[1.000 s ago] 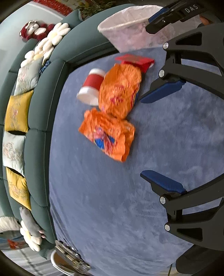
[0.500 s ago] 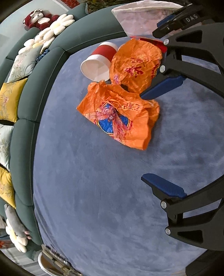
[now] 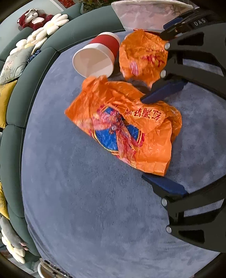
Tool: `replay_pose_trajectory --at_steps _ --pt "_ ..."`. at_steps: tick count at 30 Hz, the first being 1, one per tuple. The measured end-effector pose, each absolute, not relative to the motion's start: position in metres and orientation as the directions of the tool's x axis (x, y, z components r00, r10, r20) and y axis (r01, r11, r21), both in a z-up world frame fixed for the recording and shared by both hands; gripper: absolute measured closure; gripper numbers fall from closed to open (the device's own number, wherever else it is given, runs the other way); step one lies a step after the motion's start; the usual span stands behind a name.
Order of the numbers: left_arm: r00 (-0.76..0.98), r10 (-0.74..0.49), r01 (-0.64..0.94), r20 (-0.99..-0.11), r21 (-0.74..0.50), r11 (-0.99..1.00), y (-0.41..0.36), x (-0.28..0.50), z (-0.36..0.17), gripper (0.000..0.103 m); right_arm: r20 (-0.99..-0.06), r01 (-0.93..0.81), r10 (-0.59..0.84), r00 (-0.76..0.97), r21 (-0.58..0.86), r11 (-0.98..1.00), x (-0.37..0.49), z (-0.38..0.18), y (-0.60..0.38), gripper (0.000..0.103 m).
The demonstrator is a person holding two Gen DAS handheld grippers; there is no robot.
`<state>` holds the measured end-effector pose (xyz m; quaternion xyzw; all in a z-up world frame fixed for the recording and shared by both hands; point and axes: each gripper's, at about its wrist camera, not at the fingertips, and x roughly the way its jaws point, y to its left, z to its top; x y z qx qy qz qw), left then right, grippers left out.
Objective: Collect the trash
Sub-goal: 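Grasp an orange wrapper with the left tool while the right grasps the red envelope, then carry the orange wrapper and red envelope over the wastebasket and open both tools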
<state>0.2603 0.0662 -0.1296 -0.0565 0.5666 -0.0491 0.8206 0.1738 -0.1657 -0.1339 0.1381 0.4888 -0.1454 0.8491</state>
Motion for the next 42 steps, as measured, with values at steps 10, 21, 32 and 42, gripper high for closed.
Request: replay_pose_trajectory --at_steps 10,21,32,42 --pt "0.370 -0.157 0.058 -0.916 -0.146 0.988 0.067 0.235 -0.114 0.073 -0.880 0.402 -0.079 0.468 0.132 0.906 0.158 -0.136 -0.176 0.073" --pt "0.435 -0.180 0.047 -0.882 -0.177 0.983 0.062 0.194 -0.071 0.078 -0.837 0.371 -0.041 0.546 0.198 0.907 0.129 -0.097 -0.174 0.100" --pt "0.504 -0.206 0.113 -0.838 -0.173 0.978 0.030 0.163 -0.025 0.078 -0.771 0.294 0.008 0.636 0.251 0.922 0.090 -0.051 -0.162 0.101" --pt "0.592 -0.201 0.126 -0.781 -0.157 0.979 0.017 0.142 0.020 0.078 -0.717 0.244 0.036 0.696 0.284 0.927 0.067 -0.021 -0.161 0.101"
